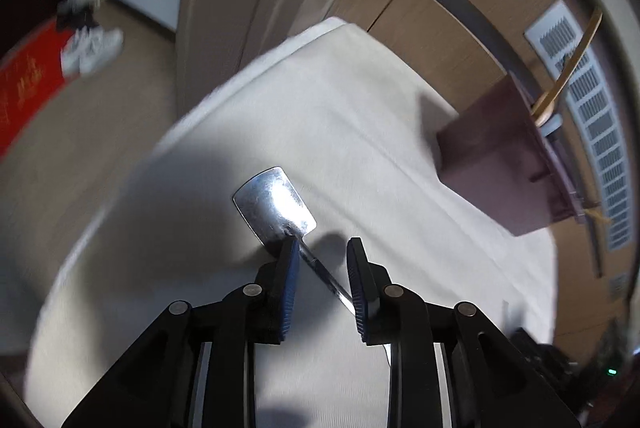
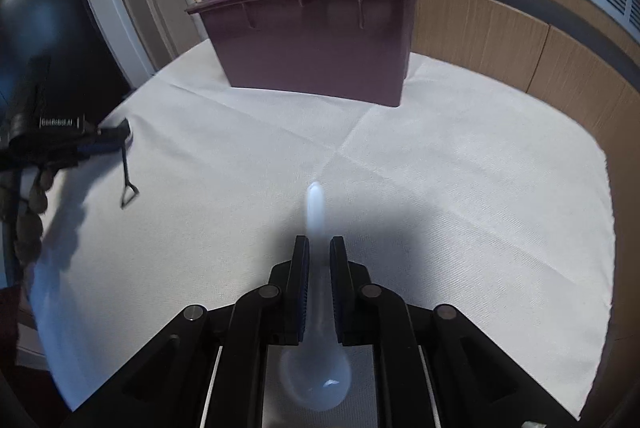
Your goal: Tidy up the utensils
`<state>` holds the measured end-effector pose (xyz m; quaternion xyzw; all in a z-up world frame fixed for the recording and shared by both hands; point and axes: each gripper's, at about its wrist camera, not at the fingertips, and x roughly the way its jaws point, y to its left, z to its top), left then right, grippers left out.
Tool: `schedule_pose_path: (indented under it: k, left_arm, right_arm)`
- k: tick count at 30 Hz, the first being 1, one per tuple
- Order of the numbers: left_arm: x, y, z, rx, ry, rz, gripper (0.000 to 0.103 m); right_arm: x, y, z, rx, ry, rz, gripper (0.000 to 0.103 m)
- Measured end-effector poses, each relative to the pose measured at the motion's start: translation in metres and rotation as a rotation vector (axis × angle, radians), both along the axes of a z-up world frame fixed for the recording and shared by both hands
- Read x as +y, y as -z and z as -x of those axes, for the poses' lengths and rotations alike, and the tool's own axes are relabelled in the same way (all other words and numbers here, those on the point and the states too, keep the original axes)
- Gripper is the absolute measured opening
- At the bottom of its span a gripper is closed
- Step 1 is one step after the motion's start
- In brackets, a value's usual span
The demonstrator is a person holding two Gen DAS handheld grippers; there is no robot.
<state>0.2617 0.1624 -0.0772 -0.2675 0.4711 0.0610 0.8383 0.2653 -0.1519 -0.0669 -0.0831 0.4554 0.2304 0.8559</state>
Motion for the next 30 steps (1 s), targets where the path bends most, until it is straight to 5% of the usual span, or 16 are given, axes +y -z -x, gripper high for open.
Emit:
schedule_pose_path:
  k: [4, 7, 9, 15, 20, 26, 30]
  left_arm:
    - [-0.035, -0.003, -0.028, -0.001, 0.135, -0.139, 0.061]
    - [-0.06, 0.0, -0.036, -0.008, 0.264, -0.23, 0.061]
    - [-0.062, 0.0, -0.03, -0.018, 0.283, -0.182, 0.061]
    - [-0.025, -0.006, 0.004, -0.006, 0.059, -0.053, 0.061]
    - [0.004, 0.003, -0.02, 0.027, -0.071, 0.03, 0.061]
    - [-0.011, 0.003, -0.064, 0.176, -0.171, -0.148, 0.061]
    - [-0.036, 0.006, -0.074, 0.225, -0.12, -0.332, 0.058]
  right_arm:
    - [0.005, 0.003, -0.003, -0.022, -0.008, 0.037, 0.013]
    - [0.008, 0.003, -0.009, 0.005, -0.019, 0.017, 0.014]
    - [0.008, 0.002, -0.013, 0.041, -0.022, -0.012, 0.018]
    - [0.022, 0.0, -0.02, 0.081, -0.093, -0.03, 0.019]
    - [0.034, 0.003, -0.014, 0.043, -0.143, -0.004, 0.022]
    - [0.026, 0.007, -0.006, -0.01, -0.109, -0.048, 0.022]
    - [0.03, 0.007, -0.002, -0.011, -0.11, -0.031, 0.029]
